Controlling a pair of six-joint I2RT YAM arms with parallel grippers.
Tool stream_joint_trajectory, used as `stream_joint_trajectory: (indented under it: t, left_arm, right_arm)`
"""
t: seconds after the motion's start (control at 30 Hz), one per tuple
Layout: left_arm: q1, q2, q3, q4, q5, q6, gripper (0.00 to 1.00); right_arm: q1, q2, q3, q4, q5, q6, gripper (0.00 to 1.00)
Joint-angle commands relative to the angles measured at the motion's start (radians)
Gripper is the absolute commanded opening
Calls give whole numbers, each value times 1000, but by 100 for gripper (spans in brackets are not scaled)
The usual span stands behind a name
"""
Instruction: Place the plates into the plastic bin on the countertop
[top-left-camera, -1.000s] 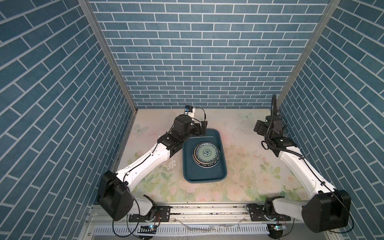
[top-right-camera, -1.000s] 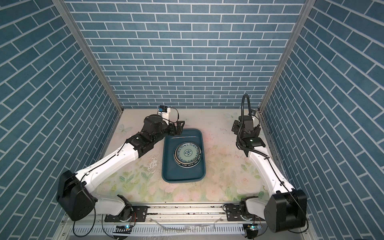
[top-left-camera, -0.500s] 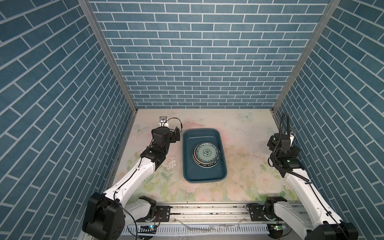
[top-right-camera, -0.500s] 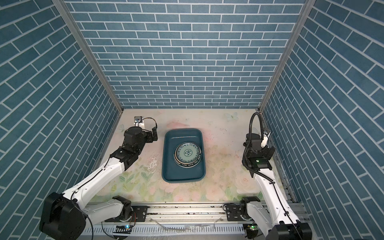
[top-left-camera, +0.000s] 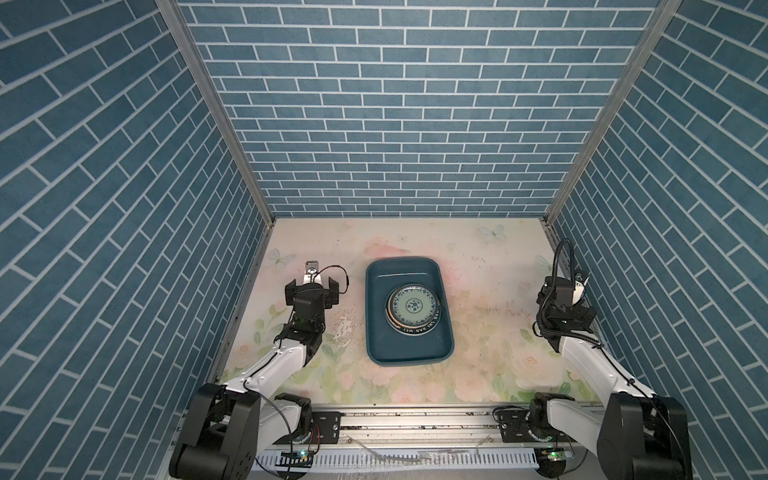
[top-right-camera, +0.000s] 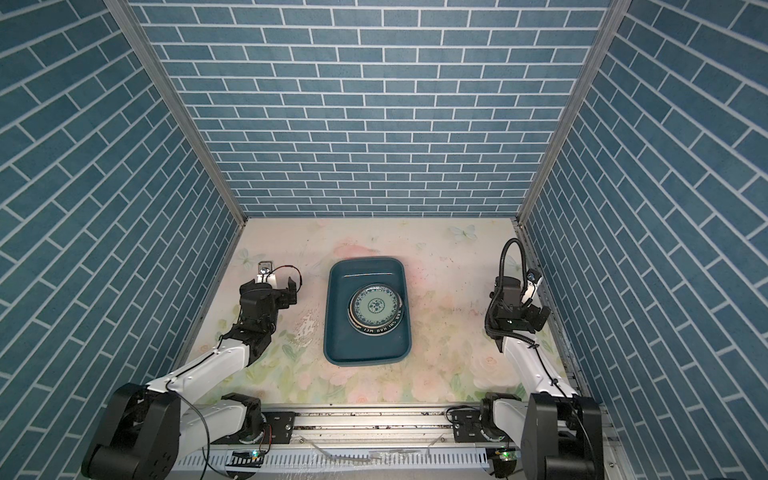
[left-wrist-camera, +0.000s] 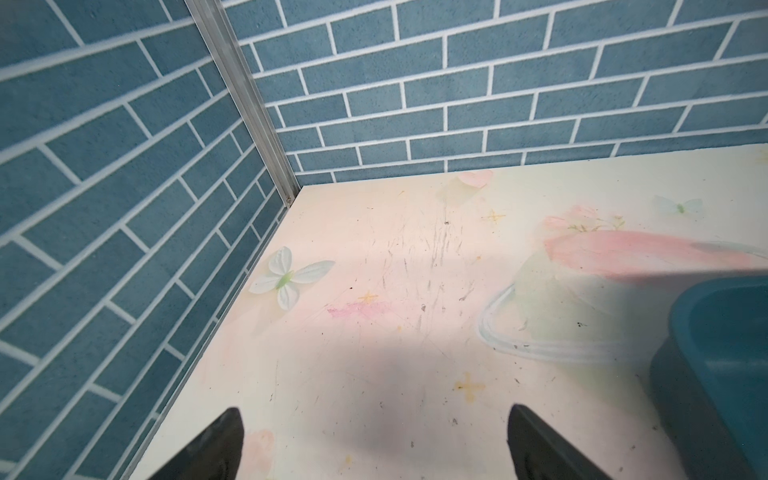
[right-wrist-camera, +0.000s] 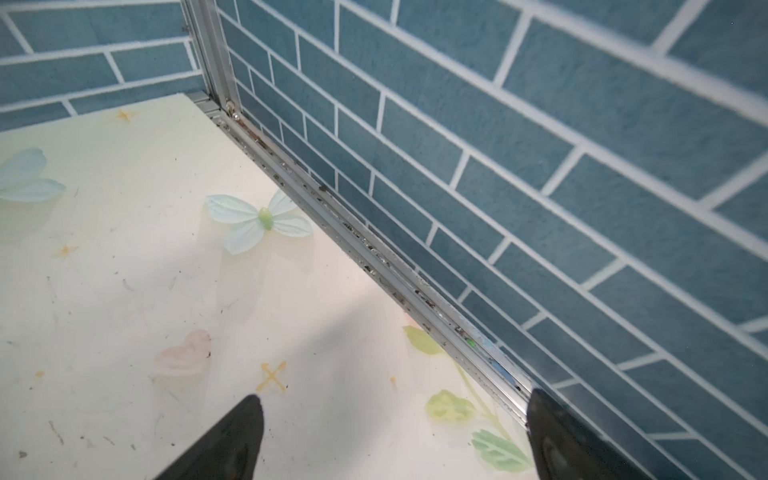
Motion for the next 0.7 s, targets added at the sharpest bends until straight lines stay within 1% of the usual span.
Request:
stream_joint_trajectory:
  t: [0.0,0.07,0.13,0.17,0.3,0.37,0.4,0.5,0.57,0.67]
  left_arm:
    - [22,47,-57,183,-2,32,100]
    - [36,78,-88,267,0,35,100]
    - [51,106,-104,329,2,37,100]
    - [57,120,-109,355,3,39,100]
    - [93,204,-132,491,22,32,100]
    - [107,247,-127,514,42,21,100]
    - [110,274,-125,533,54,22,100]
    - [112,338,-115,572,74,28,100]
    - [112,380,-110,607,77,35,100]
    - [120,367,-94,552,101,29,100]
  right_arm:
    - [-9,59,-18,162,-71,-50,98]
    - [-11,81,-65,302,-101,-78,98]
    - [-14,109,-137,512,-154,-105,98]
    - [-16,124,-156,571,-177,-113,99]
    - [-19,184,-118,534,-246,-100,99]
    - [-19,205,-133,623,-254,-95,99]
    - [-19,222,-136,640,-263,-86,99]
    - [-19,281,-156,740,-298,-110,99]
    - [-19,282,-165,758,-307,-113,99]
    - [-19,285,-170,771,-324,-115,99]
